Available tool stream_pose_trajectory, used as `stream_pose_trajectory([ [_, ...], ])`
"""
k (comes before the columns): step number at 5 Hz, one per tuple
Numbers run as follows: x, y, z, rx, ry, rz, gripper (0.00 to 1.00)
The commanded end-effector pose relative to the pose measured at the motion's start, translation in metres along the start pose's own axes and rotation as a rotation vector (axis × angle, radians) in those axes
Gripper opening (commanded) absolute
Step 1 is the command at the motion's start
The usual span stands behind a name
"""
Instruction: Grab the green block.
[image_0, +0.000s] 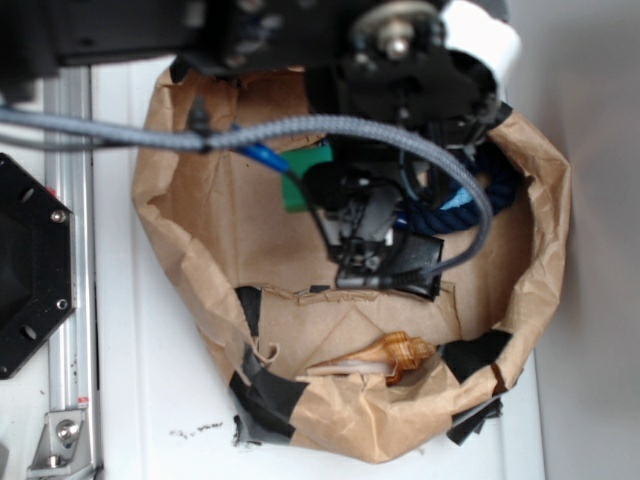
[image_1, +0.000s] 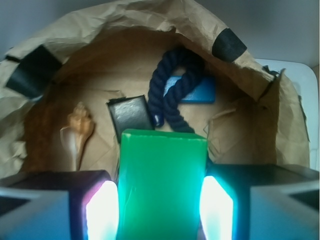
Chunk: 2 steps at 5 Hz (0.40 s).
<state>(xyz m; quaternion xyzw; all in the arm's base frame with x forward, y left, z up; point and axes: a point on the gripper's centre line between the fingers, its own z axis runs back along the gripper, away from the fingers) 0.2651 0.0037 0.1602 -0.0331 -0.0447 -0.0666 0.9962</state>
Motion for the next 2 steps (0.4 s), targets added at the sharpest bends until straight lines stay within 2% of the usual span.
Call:
stream_pose_trajectory([
  [1,0.0007,-0.0069,0.0239,0.049,-0.081,-0.058,0.0],
  [2,-0.0009,-0.0088,0.0182,0.065,-0.079,-0.071,0.0],
])
